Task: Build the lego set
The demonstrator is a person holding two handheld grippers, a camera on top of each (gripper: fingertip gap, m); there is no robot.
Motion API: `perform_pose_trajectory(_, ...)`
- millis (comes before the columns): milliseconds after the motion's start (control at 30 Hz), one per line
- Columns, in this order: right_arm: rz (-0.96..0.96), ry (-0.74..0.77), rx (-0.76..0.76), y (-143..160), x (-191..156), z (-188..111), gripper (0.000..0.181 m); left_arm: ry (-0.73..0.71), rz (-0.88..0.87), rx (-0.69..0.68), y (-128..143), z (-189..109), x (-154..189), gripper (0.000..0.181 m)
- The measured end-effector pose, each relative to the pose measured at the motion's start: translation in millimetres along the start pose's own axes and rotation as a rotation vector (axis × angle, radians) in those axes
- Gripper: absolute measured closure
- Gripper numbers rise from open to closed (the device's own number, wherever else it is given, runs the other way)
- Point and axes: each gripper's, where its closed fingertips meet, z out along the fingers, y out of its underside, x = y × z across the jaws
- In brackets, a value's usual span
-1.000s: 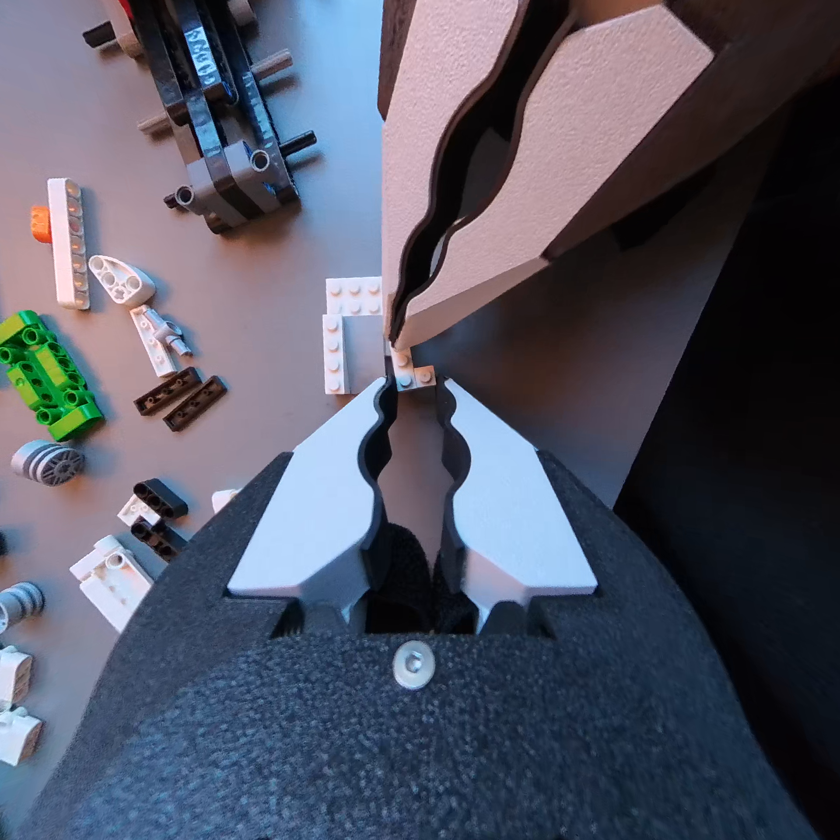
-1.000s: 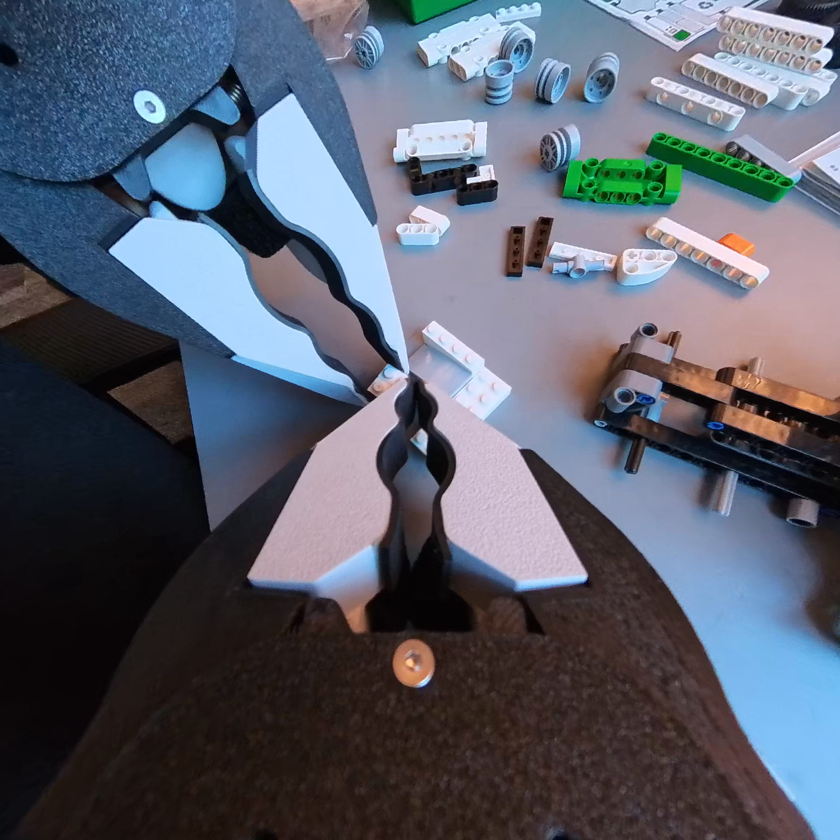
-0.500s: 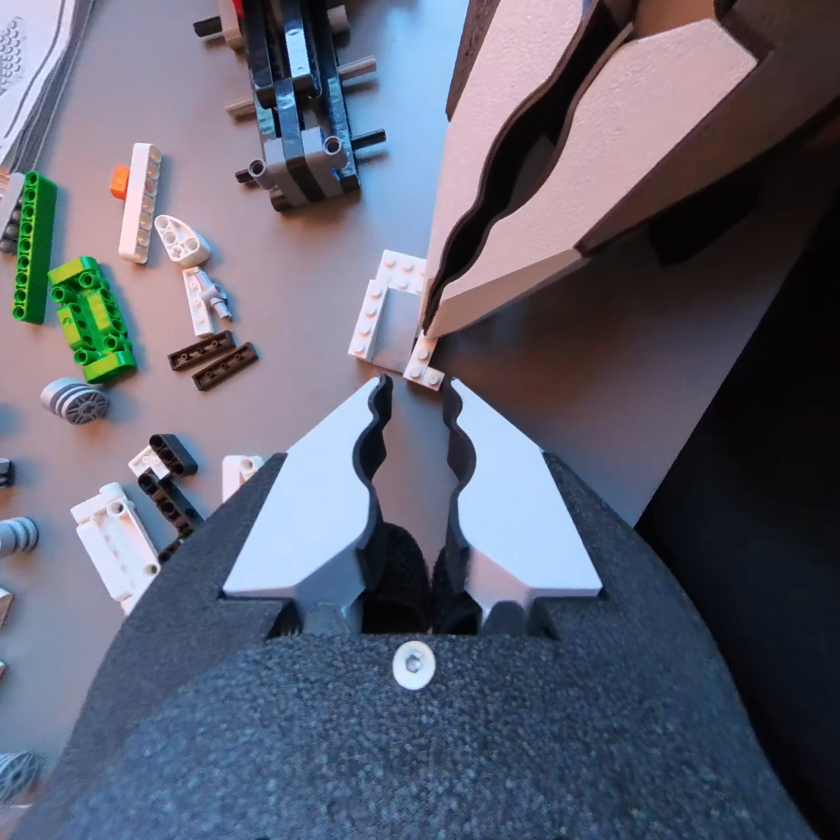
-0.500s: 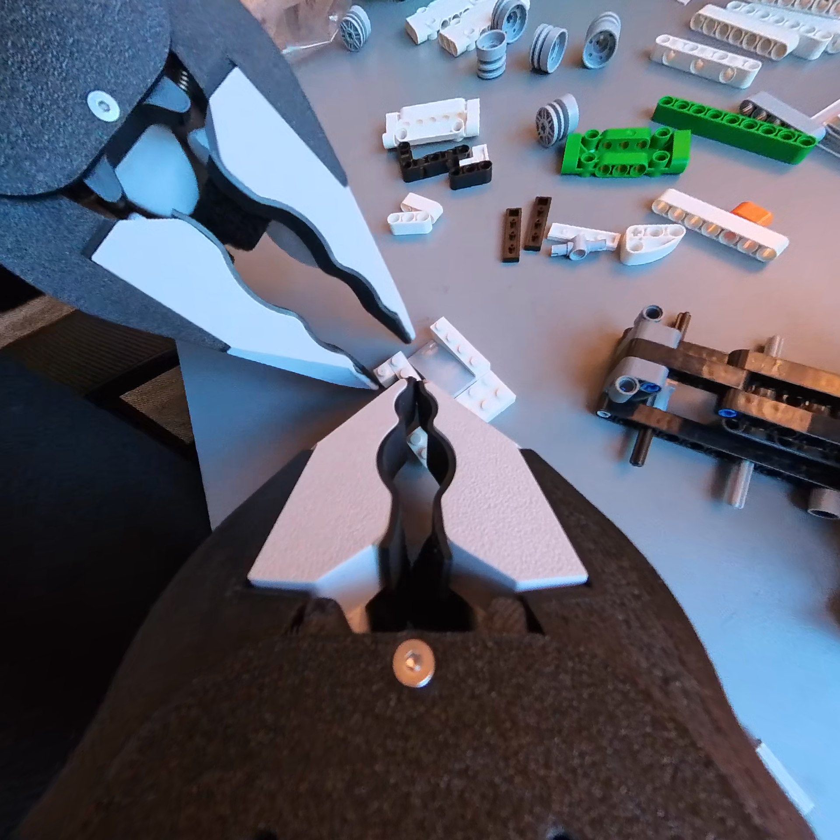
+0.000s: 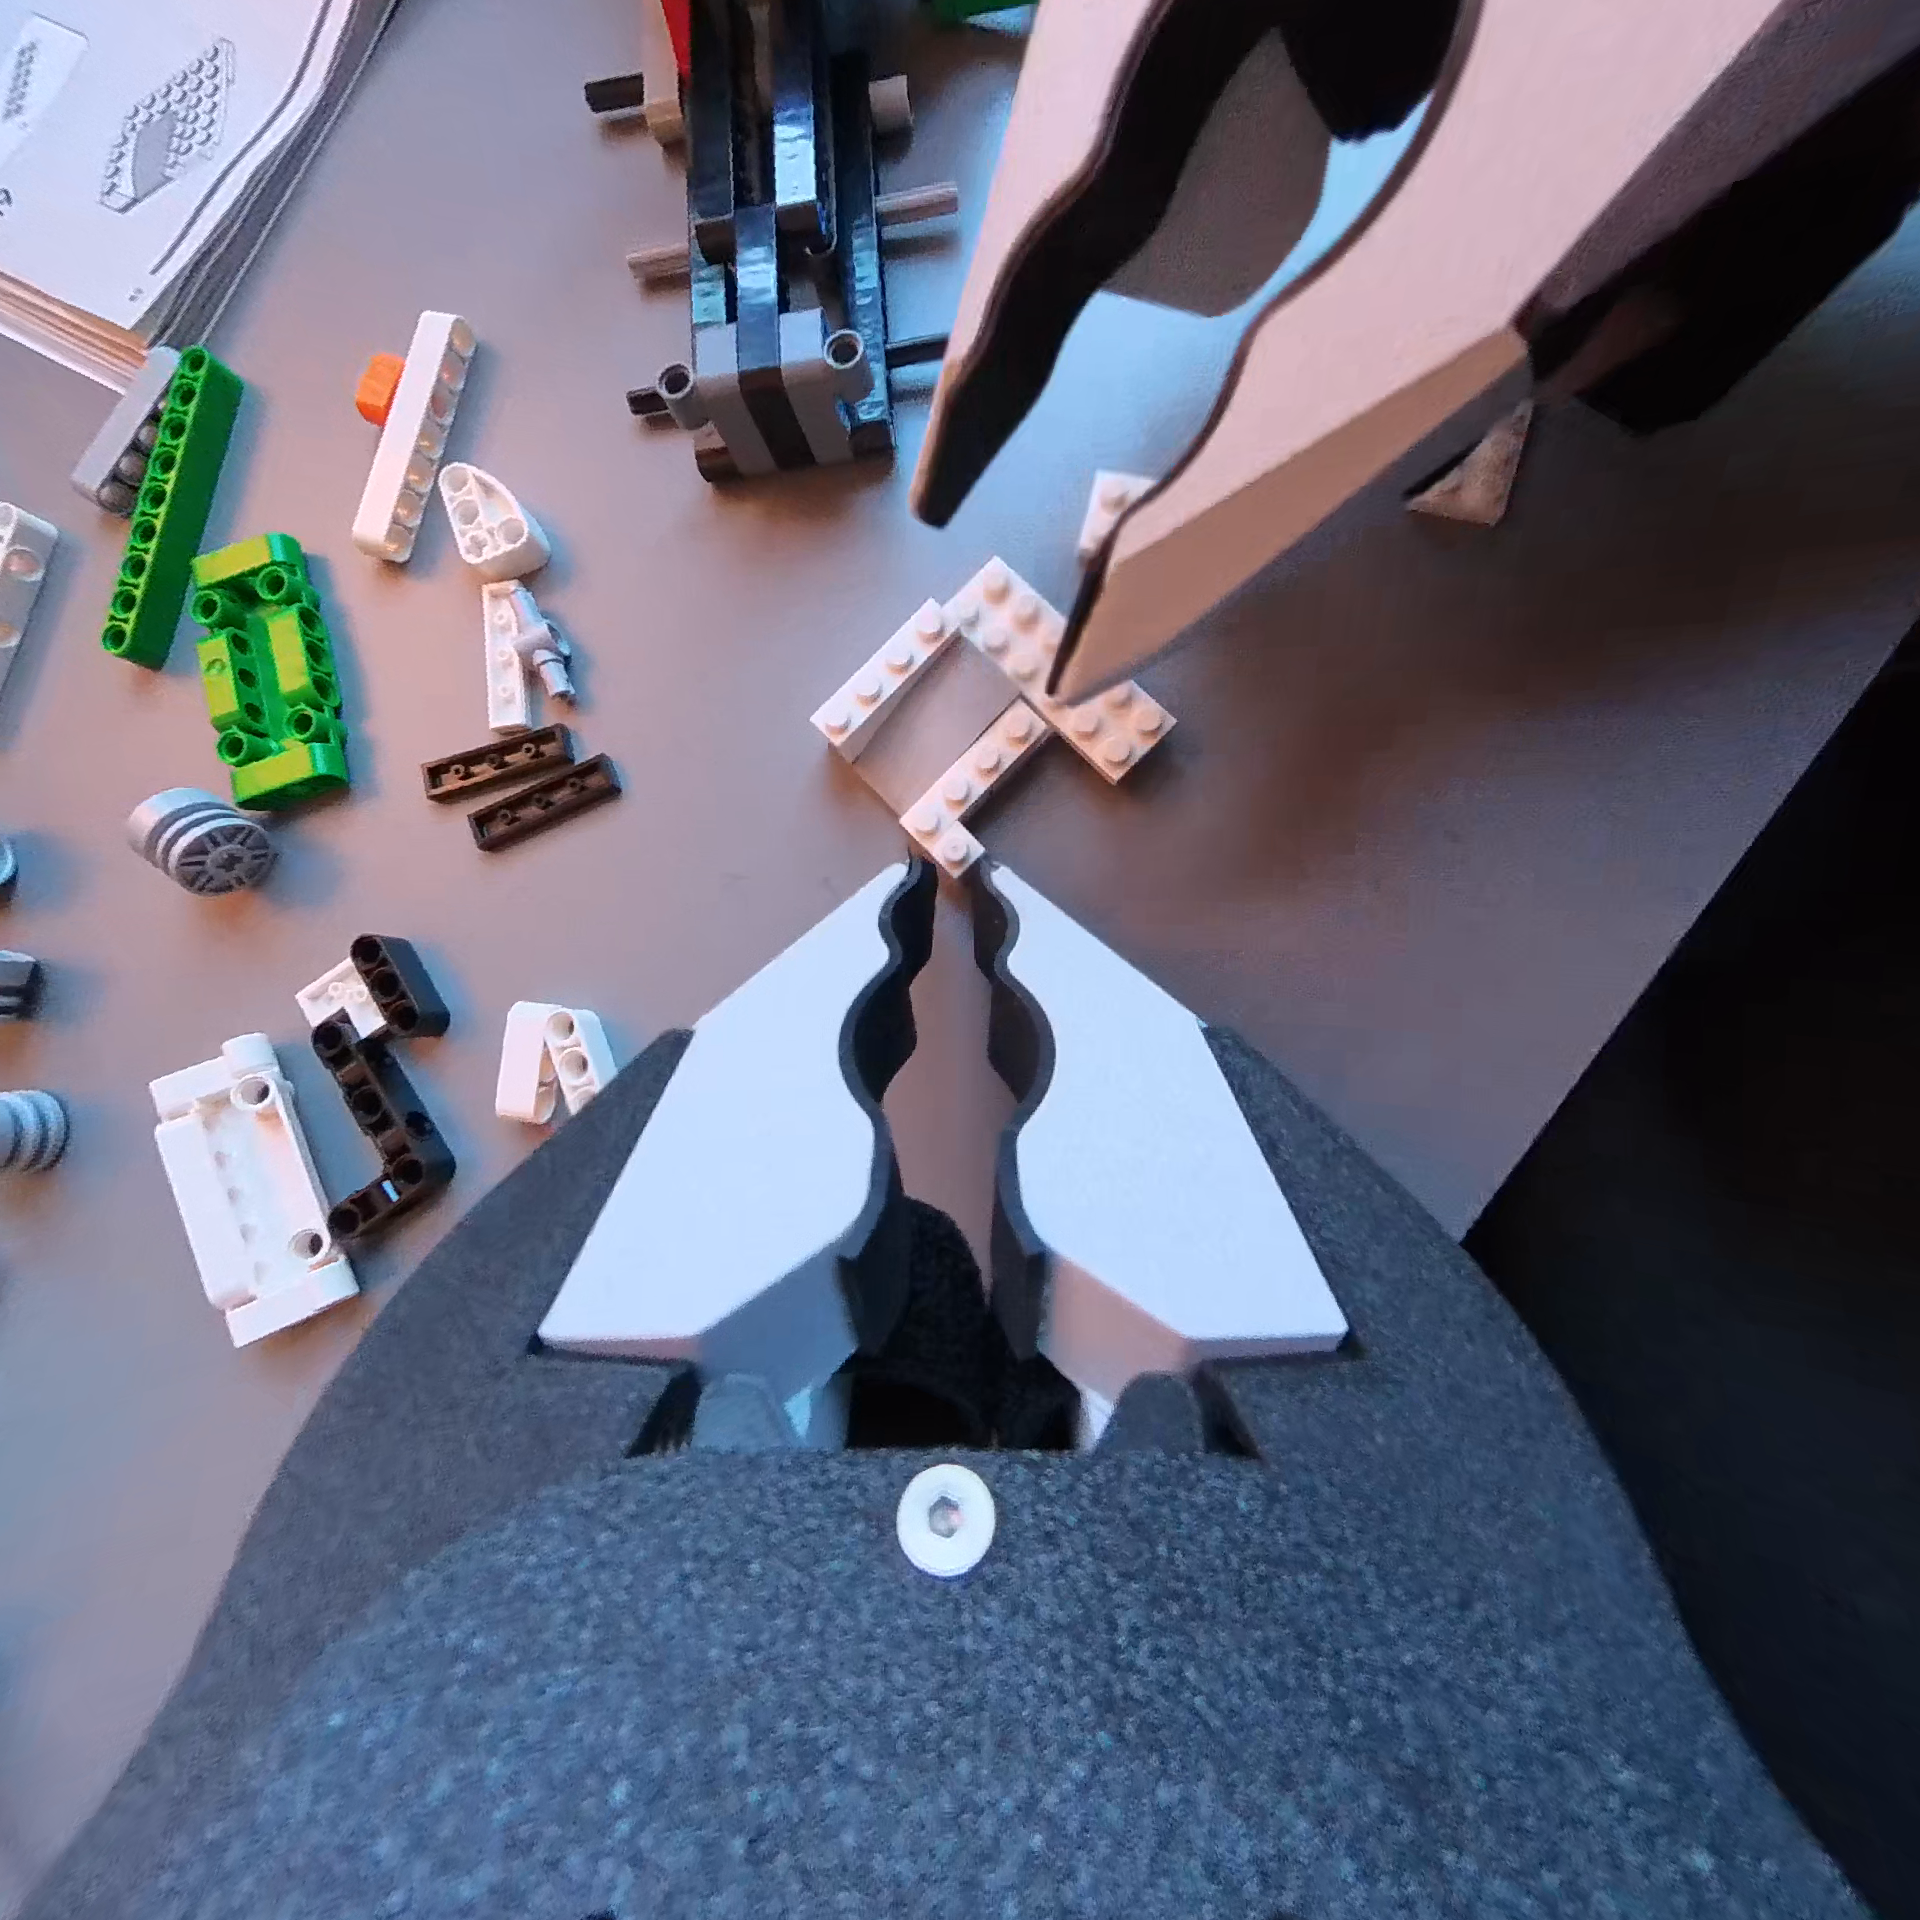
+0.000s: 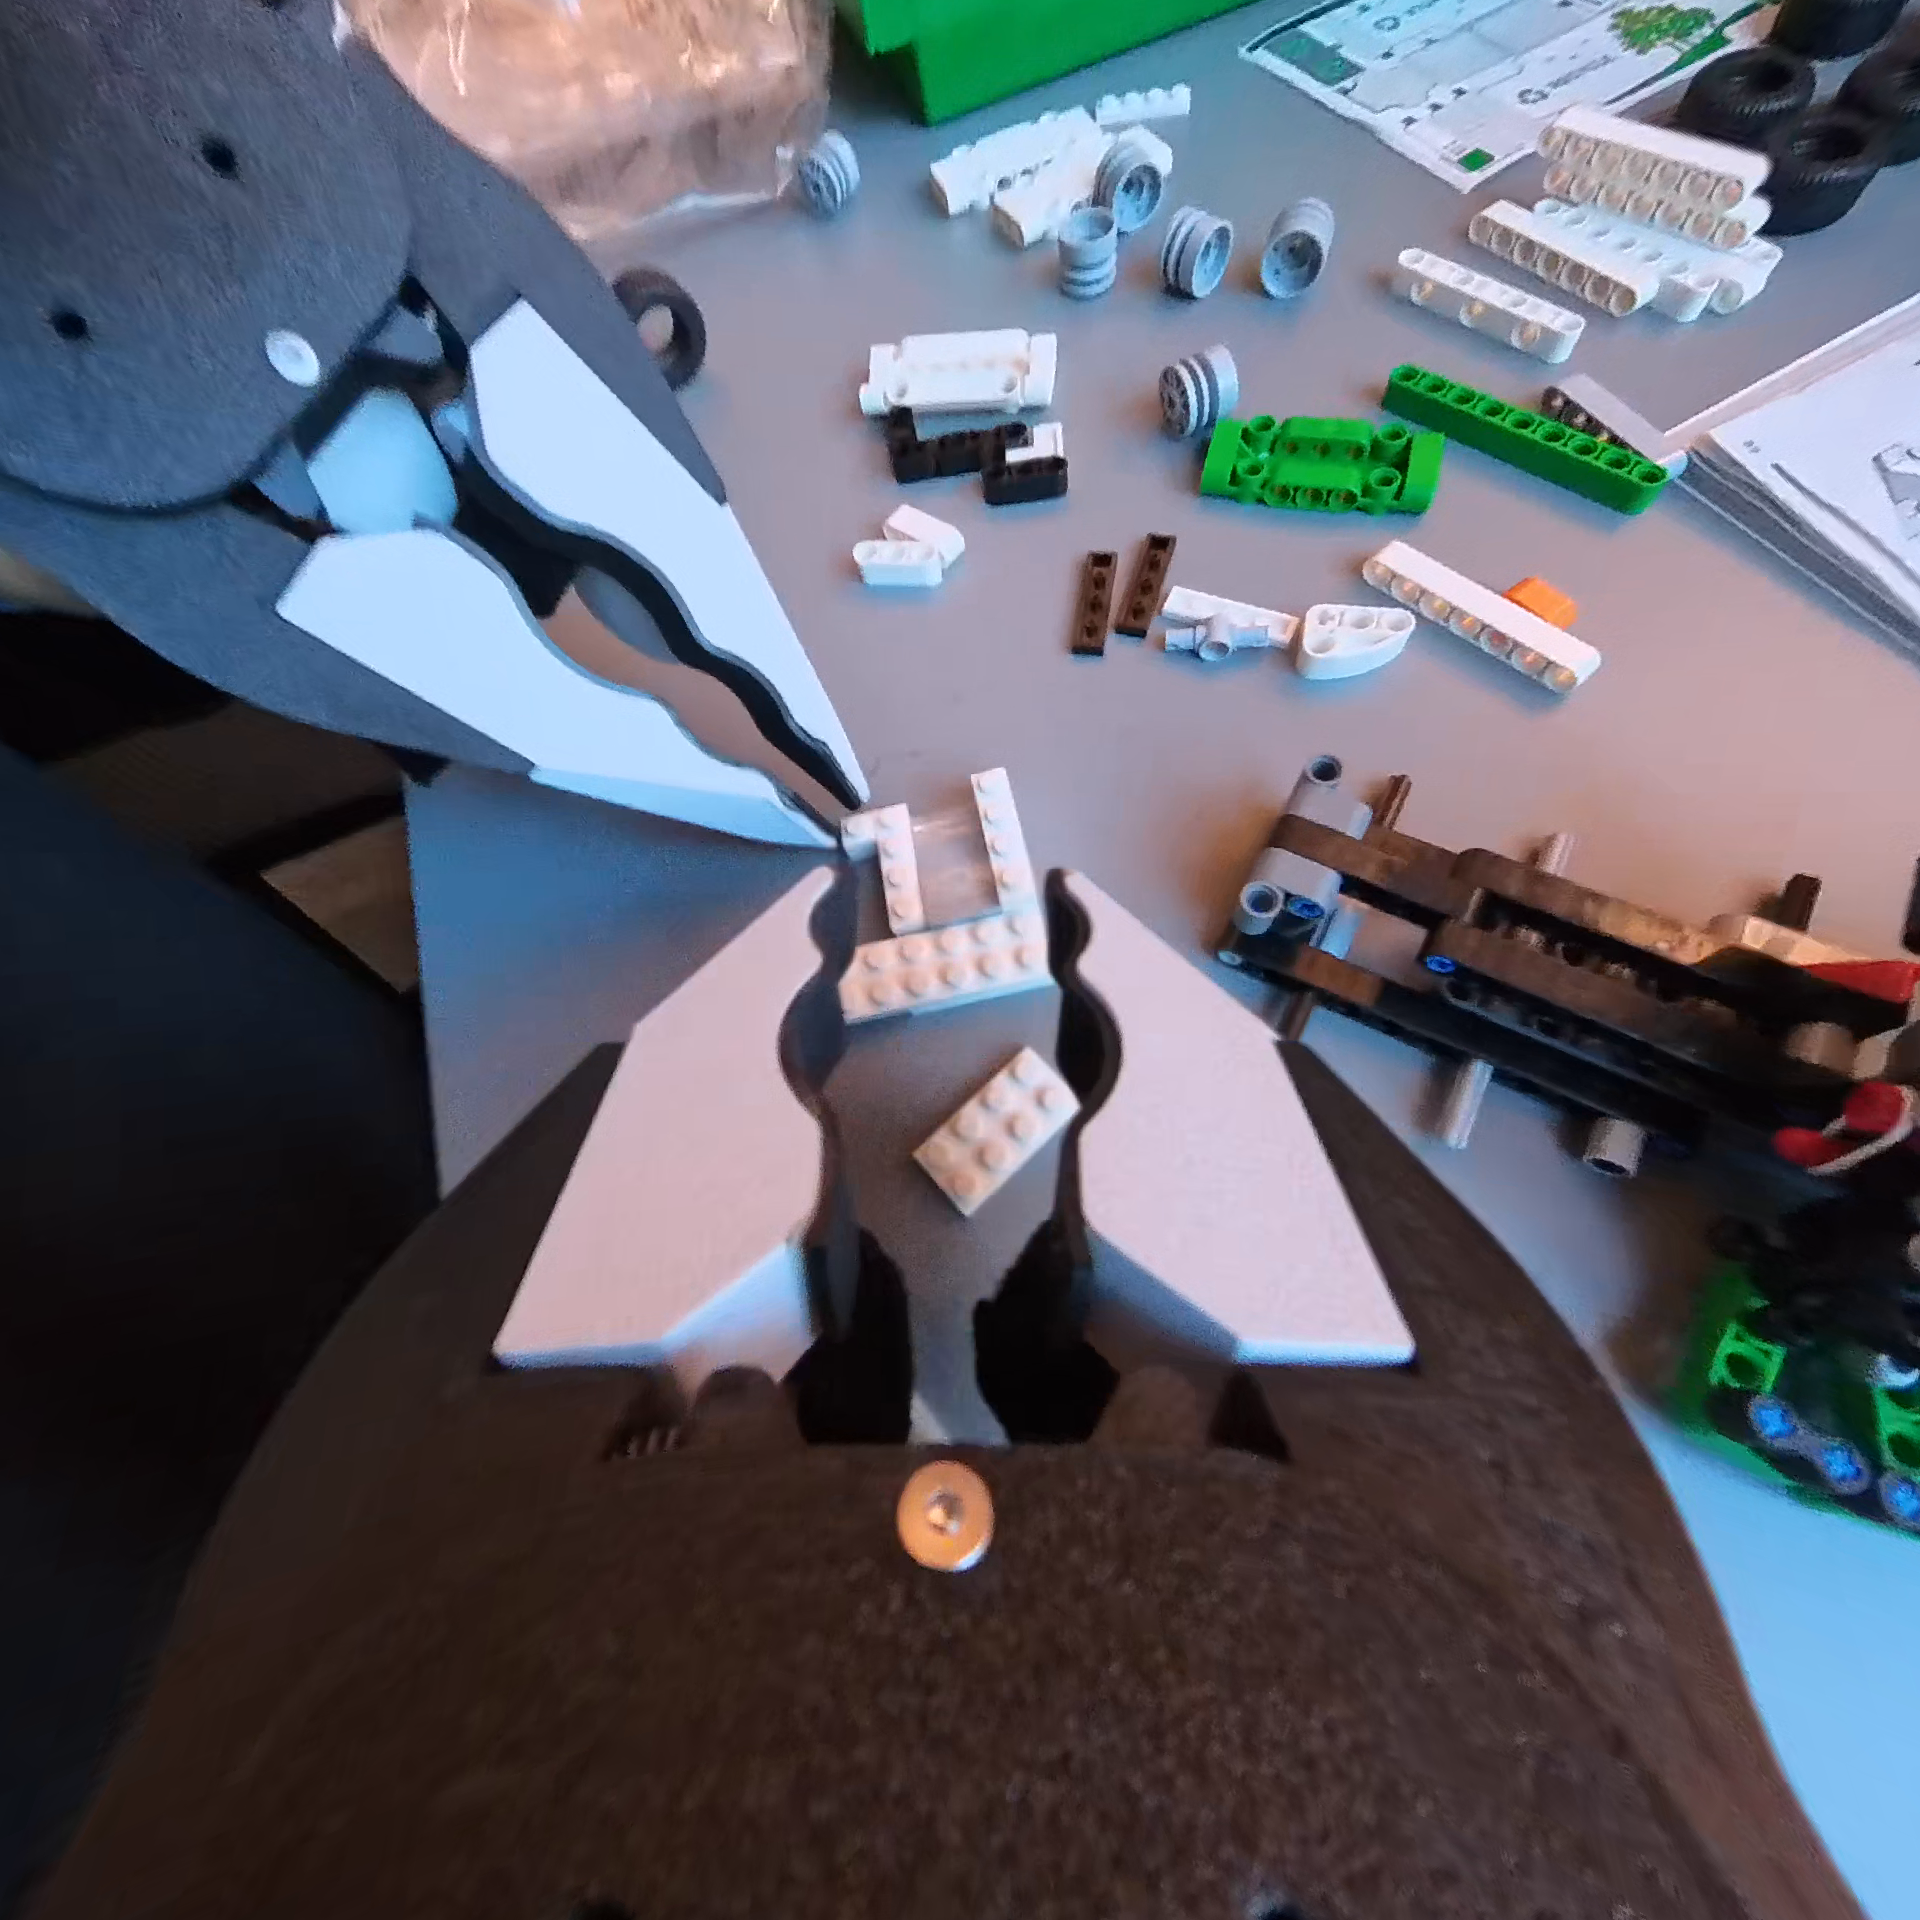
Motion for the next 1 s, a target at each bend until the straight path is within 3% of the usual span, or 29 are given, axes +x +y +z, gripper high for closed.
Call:
perform_pose_trajectory(300,-0.135,0.076,-0.124,13.2,1.6,14.8,0.137,-0.005,-0.010,0.008,0.2,-0.6,2.8,0.173)
perform_pose_trajectory(533,-0.092,0.067,-0.090,3.2,6.6,12.1,0.145,-0.012,-0.002,0.007,2.2,-3.0,4.7,0.170)
perform_pose_trajectory(1000,0.000,-0.004,-0.138,16.0,3.5,18.2,0.149,-0.013,0.079,0.077,-15.8,3.7,16.1,0.159)
